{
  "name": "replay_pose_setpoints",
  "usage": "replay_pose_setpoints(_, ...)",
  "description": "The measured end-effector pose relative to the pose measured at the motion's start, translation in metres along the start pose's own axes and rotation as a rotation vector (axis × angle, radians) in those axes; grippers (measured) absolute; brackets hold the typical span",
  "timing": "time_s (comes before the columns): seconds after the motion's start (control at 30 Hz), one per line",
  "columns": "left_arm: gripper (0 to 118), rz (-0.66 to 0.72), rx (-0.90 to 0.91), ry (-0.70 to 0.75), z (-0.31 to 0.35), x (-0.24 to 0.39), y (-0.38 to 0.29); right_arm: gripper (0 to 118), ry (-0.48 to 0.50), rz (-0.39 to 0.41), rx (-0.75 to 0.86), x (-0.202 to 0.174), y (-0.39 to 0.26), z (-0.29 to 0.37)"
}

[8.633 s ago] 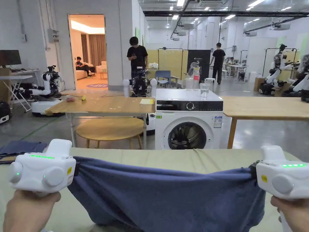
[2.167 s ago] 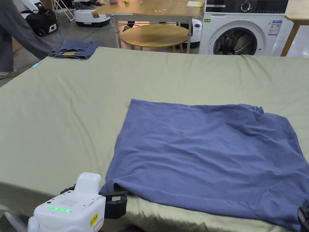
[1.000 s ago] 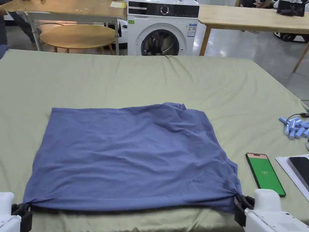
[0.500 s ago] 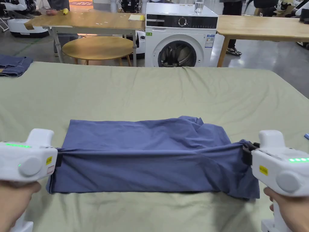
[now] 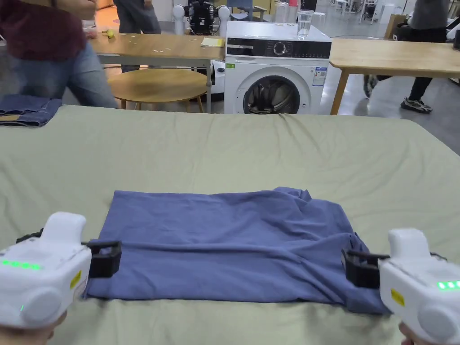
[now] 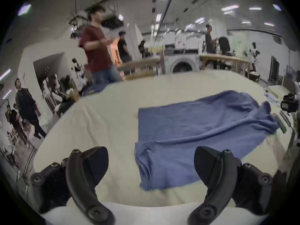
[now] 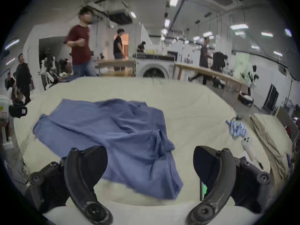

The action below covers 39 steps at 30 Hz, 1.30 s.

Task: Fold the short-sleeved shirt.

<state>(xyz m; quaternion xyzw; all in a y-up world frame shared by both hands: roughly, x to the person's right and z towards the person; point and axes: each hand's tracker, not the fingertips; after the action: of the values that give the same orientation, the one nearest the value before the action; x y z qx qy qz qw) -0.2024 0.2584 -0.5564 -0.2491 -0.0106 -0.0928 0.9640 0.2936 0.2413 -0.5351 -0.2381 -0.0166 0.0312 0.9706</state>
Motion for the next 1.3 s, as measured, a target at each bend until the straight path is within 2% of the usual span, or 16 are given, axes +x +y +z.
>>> replay_pose_setpoints(0.07, 107, -0.014, -0.006, 0.022, 0.027, 0.011, -0.023, 103, 0.032, -0.033, -0.003, -0.016, -0.026, 0.031)
replay_pose_setpoints(0.1, 97, -0.007, -0.011, 0.02, 0.036, 0.014, -0.033, 79, 0.047, -0.051, -0.008, -0.022, -0.039, 0.043)
replay_pose_setpoints(0.17, 30, 0.059, -0.063, 0.004, 0.04, 0.012, -0.053, 0, 0.087, -0.07, 0.016, -0.033, -0.064, 0.056)
replay_pose_setpoints(0.2, 0, 0.063, -0.065, -0.002, 0.042, 0.014, -0.061, 0, 0.09, -0.064, 0.02, -0.038, -0.074, 0.056)
replay_pose_setpoints(0.5, 0, 0.161, -0.209, -0.026, -0.015, -0.016, -0.103, 0, 0.064, -0.04, -0.022, -0.041, -0.086, 0.046)
replay_pose_setpoints(0.53, 14, 0.16, -0.208, -0.003, -0.017, -0.013, -0.098, 0, 0.062, -0.046, -0.023, -0.039, -0.084, 0.046)
replay_pose_setpoints(0.57, 47, 0.168, -0.208, 0.013, -0.028, -0.018, -0.097, 0, 0.065, -0.059, -0.029, -0.039, -0.086, 0.044)
replay_pose_setpoints(0.6, 100, 0.183, -0.22, 0.017, -0.04, -0.025, -0.094, 0, 0.067, -0.071, -0.033, -0.039, -0.088, 0.043)
replay_pose_setpoints(0.63, 116, 0.2, -0.236, 0.014, -0.051, -0.03, -0.09, 0, 0.067, -0.077, -0.035, -0.038, -0.087, 0.043)
replay_pose_setpoints(0.8, 114, 0.146, -0.302, 0.069, -0.094, -0.023, -0.071, 0, 0.053, -0.073, -0.047, -0.036, -0.088, 0.04)
replay_pose_setpoints(1.0, 79, 0.104, -0.418, 0.006, -0.126, -0.008, -0.066, 0, 0.0, -0.086, -0.08, -0.017, -0.082, 0.016)
replay_pose_setpoints(1.07, 44, 0.096, -0.394, -0.004, -0.118, -0.009, -0.055, 20, -0.018, -0.077, -0.074, -0.008, -0.075, 0.003)
replay_pose_setpoints(1.1, 18, 0.096, -0.382, -0.004, -0.114, -0.008, -0.05, 69, -0.025, -0.069, -0.075, -0.004, -0.071, -0.006)
replay_pose_setpoints(1.13, 12, 0.079, -0.353, 0.0, -0.11, -0.004, -0.044, 102, -0.032, -0.055, -0.094, 0.002, -0.069, -0.019)
replay_pose_setpoints(1.17, 11, 0.068, -0.343, 0.0, -0.108, -0.005, -0.04, 116, -0.039, -0.049, -0.135, 0.006, -0.066, -0.032)
replay_pose_setpoints(1.3, 10, 0.068, -0.319, 0.001, -0.103, 0.0, -0.027, 112, -0.081, -0.064, -0.188, 0.022, -0.058, -0.076)
